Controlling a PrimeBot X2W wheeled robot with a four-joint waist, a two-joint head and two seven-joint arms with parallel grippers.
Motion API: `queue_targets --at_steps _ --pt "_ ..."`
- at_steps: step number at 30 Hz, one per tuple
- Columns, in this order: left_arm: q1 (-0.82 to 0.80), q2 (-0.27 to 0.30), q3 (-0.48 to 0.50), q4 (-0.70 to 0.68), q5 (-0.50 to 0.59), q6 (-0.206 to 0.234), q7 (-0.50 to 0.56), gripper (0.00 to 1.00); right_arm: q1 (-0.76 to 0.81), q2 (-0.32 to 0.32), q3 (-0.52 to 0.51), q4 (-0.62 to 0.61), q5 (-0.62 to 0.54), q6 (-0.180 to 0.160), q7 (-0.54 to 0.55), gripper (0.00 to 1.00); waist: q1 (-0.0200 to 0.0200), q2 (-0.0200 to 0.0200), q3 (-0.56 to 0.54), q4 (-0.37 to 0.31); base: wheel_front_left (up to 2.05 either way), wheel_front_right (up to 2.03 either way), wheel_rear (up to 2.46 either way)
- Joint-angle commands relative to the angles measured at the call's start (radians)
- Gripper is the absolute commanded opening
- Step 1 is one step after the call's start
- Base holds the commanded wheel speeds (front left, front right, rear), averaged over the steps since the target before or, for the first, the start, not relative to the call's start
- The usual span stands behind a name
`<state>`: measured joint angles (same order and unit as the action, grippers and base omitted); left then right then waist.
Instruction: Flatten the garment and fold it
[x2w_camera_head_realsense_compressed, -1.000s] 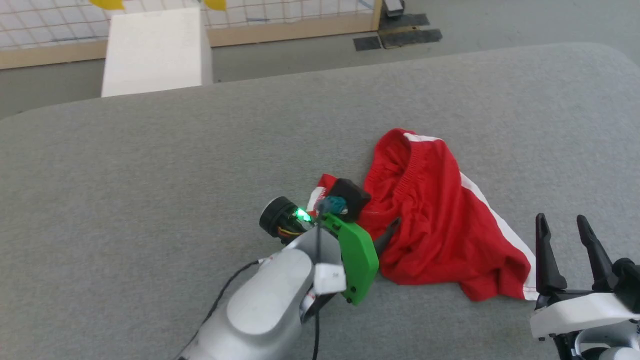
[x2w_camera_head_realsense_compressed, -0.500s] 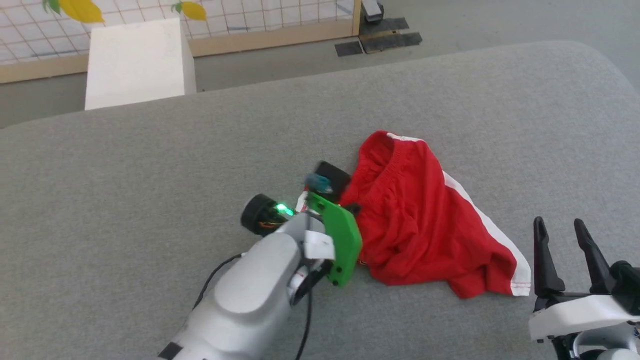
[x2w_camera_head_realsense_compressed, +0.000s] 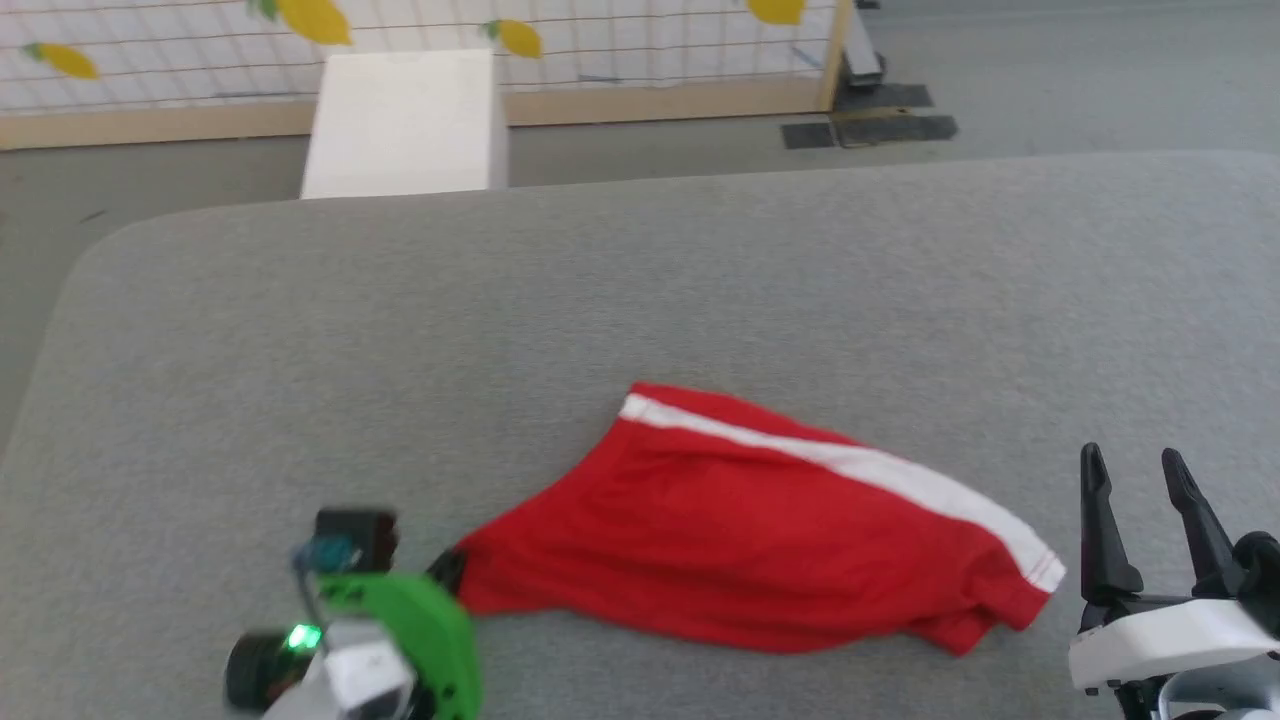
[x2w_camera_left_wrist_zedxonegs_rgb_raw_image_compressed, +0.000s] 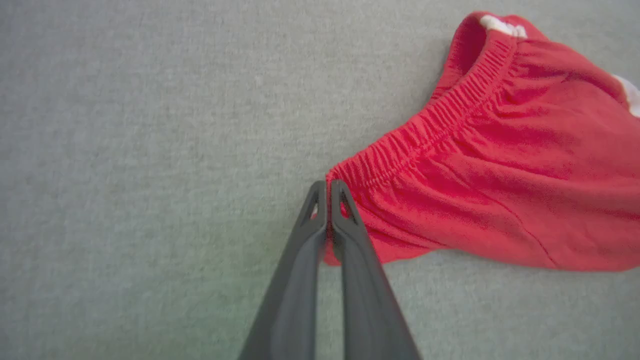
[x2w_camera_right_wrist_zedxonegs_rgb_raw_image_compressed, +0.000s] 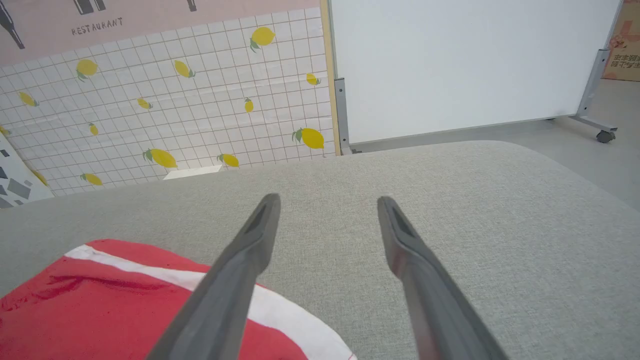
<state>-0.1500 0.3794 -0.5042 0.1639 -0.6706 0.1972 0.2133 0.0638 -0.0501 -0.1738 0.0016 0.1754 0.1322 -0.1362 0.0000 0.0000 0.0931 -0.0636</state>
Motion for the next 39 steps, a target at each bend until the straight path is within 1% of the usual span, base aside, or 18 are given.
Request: queue_targets --at_steps 1,3,6,7,8,9,12,14,15,16,18,20,22,23,29,31,34,39 --pt "0.051 0.021 0.017 -0.033 -0.012 0.030 0.007 0.00 0.005 0.000 0.000 -0.006 0.002 -0.002 0.002 1.00 0.0000 0.0000 -0.013 0.048 0.00 0.00 0.00" --pt "0.118 0.041 0.040 -0.072 -0.029 0.072 0.019 0.00 0.003 0.000 0.003 -0.010 0.001 -0.002 0.005 1.00 0.0000 0.0000 -0.014 0.063 0.00 0.00 0.00" --pt "0.187 0.058 0.061 -0.106 -0.046 0.121 0.040 0.00 0.002 0.000 0.008 -0.016 -0.001 -0.002 0.010 1.00 0.0000 0.0000 -0.015 0.077 0.00 0.00 0.00" --pt "0.205 0.058 0.068 -0.116 -0.052 0.138 0.043 0.20 0.001 0.000 0.009 -0.017 -0.002 -0.002 0.012 1.00 0.0000 0.0000 -0.017 0.081 0.00 0.00 0.00" --pt "0.216 0.059 0.071 -0.124 -0.052 0.149 0.045 0.73 0.001 0.000 0.009 -0.018 -0.002 -0.002 0.013 1.00 0.0000 0.0000 -0.017 0.084 0.00 0.00 0.00" --pt "0.224 0.060 0.075 -0.133 -0.050 0.160 0.038 1.00 0.001 0.000 0.009 -0.019 -0.002 -0.002 0.015 1.00 0.0000 0.0000 -0.018 0.086 0.00 0.00 0.00" --pt "0.225 0.048 0.085 -0.158 -0.047 0.161 0.000 1.00 0.001 0.000 0.010 -0.021 -0.005 -0.002 0.018 1.00 0.0000 0.0000 -0.024 0.089 0.00 0.00 0.00" --pt "0.210 0.037 0.098 -0.178 -0.037 0.154 -0.053 1.00 0.002 0.000 0.011 -0.027 -0.008 -0.002 0.023 1.00 0.0000 0.0000 -0.030 0.086 0.00 0.00 0.00" --pt "0.198 0.031 0.105 -0.192 -0.028 0.145 -0.092 1.00 0.003 0.000 0.011 -0.031 -0.010 -0.002 0.025 1.00 0.0000 0.0000 -0.034 0.083 0.00 0.00 0.00" --pt "0.162 0.016 0.127 -0.220 -0.004 0.117 -0.202 1.00 0.007 0.000 0.007 -0.046 -0.016 -0.002 0.031 1.00 0.0000 0.0000 -0.040 0.072 0.00 0.00 0.00" --pt "0.134 0.010 0.131 -0.216 0.008 0.096 -0.250 1.00 0.010 0.000 0.004 -0.058 -0.018 -0.002 0.037 1.00 0.0000 0.0000 -0.042 0.062 0.00 0.00 0.00" --pt "0.100 0.005 0.117 -0.198 0.013 0.074 -0.253 1.00 0.013 0.000 0.004 -0.068 -0.019 -0.002 0.044 1.00 0.0000 0.0000 -0.042 0.052 0.00 0.00 0.00" --pt "0.050 -0.001 0.091 -0.165 0.012 0.046 -0.222 1.00 0.016 0.000 0.003 -0.077 -0.019 -0.002 0.050 1.00 0.0000 0.0000 -0.040 0.041 0.00 0.00 0.00" --pt "0.028 -0.006 0.082 -0.149 0.007 0.039 -0.201 1.00 0.018 0.000 0.003 -0.081 -0.019 -0.002 0.052 1.00 0.0000 0.0000 -0.037 0.036 0.00 0.00 0.00" --pt "-0.125 -0.049 0.020 -0.016 -0.046 0.016 0.014 1.00 0.013 0.000 0.017 -0.092 -0.016 -0.002 0.059 1.00 0.0000 0.0000 -0.011 0.003 0.00 0.00 0.00" --pt "-0.169 -0.060 0.008 0.026 -0.064 0.018 0.085 1.00 0.008 0.000 0.024 -0.091 -0.014 -0.002 0.059 1.00 0.0000 0.0000 -0.001 -0.011 0.00 0.00 0.00" --pt "-0.223 -0.064 -0.011 0.084 -0.075 0.035 0.185 1.00 0.002 0.000 0.032 -0.086 -0.010 -0.002 0.055 1.00 0.0000 0.0000 0.011 -0.033 0.00 0.00 0.00" --pt "-0.268 -0.060 -0.015 0.133 -0.091 0.071 0.289 1.00 -0.004 0.000 0.041 -0.077 -0.005 -0.002 0.048 1.00 0.0000 0.0000 0.032 -0.067 0.00 0.00 0.00"
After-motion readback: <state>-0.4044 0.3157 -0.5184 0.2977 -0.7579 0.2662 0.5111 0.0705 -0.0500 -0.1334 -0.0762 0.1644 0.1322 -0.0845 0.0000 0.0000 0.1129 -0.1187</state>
